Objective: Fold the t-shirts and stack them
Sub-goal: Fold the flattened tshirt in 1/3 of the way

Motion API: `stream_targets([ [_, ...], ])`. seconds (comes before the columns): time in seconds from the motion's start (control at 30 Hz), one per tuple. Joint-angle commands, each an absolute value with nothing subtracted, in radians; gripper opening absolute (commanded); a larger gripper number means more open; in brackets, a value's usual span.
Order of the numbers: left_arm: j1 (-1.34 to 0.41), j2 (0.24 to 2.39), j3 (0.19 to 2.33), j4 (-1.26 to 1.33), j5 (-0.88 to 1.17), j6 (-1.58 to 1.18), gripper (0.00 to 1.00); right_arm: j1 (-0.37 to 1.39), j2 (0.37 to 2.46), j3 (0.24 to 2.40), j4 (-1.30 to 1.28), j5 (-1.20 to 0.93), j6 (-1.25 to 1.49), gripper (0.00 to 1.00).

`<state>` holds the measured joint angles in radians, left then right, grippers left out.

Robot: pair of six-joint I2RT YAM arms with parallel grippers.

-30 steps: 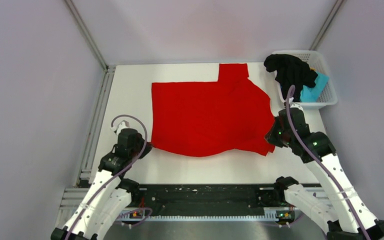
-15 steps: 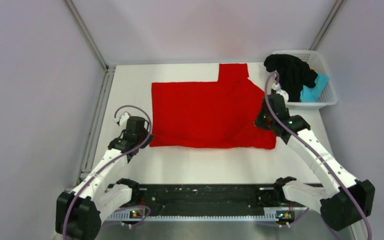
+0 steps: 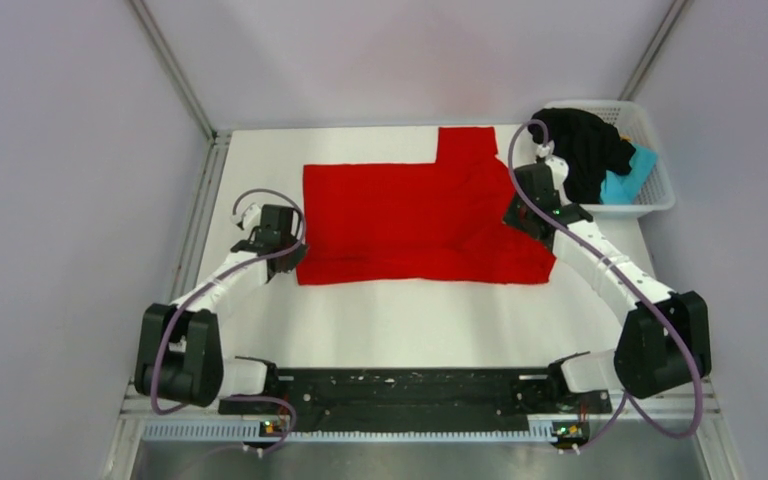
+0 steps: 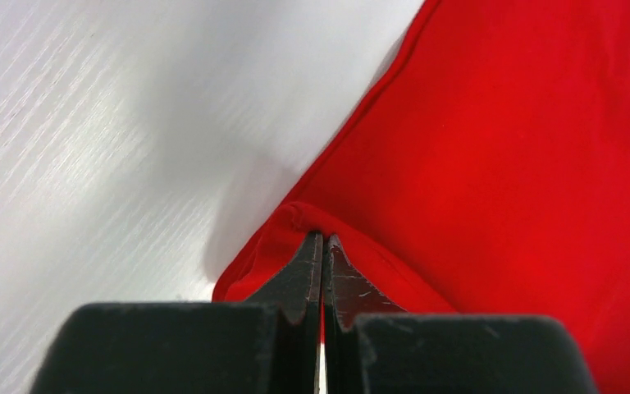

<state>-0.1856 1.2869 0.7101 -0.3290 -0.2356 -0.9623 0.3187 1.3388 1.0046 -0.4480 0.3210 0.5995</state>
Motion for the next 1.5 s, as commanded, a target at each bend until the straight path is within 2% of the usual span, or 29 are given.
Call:
stream_targets([
  [0.0,-0.158,1.365,0.780,-0.271,-0.225,-0.940,0.00,0.287,1.374,1.063,-0.324,0.331,0.542,0.00],
  [0.37,-0.143,1.552,0.876,-0.244,-0.176,-0.906,0.00,0.261,1.526,1.200,-0.321,0.329,0.375,0.00],
  [0.6,-0.134,1.658,0.965,-0.276,-0.202,-0.896,0.00,0.259,1.699,1.327,-0.370,0.318,0.351,0.00],
  [0.67,-0.131,1.674,0.982,-0.300,-0.219,-0.896,0.11,0.258,1.766,1.378,-0.372,0.315,0.351,0.00],
  [0.73,-0.129,1.677,0.992,-0.322,-0.243,-0.895,0.32,0.259,1.842,1.440,-0.370,0.321,0.350,0.02],
  [0.87,-0.127,1.632,1.000,-0.351,-0.275,-0.889,0.69,0.255,2.017,1.621,-0.381,0.311,0.343,0.18],
  [0.93,-0.129,1.603,1.025,-0.406,-0.275,-0.879,0.93,0.254,2.084,1.719,-0.453,0.273,0.343,0.37],
  [0.97,-0.129,1.587,1.031,-0.414,-0.269,-0.868,0.99,0.254,2.089,1.744,-0.468,0.256,0.344,0.44],
  [1.07,-0.130,1.536,1.016,-0.394,-0.196,-0.842,0.99,0.255,2.024,1.682,-0.435,0.256,0.358,0.62],
  [1.13,-0.133,1.518,0.986,-0.355,-0.116,-0.822,0.99,0.255,1.940,1.560,-0.399,0.259,0.385,0.80],
  [1.2,-0.141,1.510,0.960,-0.300,-0.019,-0.804,0.99,0.254,1.844,1.424,-0.345,0.245,0.413,0.90],
  [1.23,-0.160,1.520,0.932,-0.231,0.115,-0.788,0.99,0.254,1.735,1.271,-0.272,0.188,0.445,0.99],
  [1.37,-0.205,1.586,0.919,-0.160,0.234,-0.778,0.99,0.249,1.630,1.031,-0.089,0.024,0.455,0.99],
  [1.47,-0.218,1.642,0.918,-0.148,0.276,-0.778,0.99,0.244,1.650,1.018,-0.083,0.010,0.473,0.98],
])
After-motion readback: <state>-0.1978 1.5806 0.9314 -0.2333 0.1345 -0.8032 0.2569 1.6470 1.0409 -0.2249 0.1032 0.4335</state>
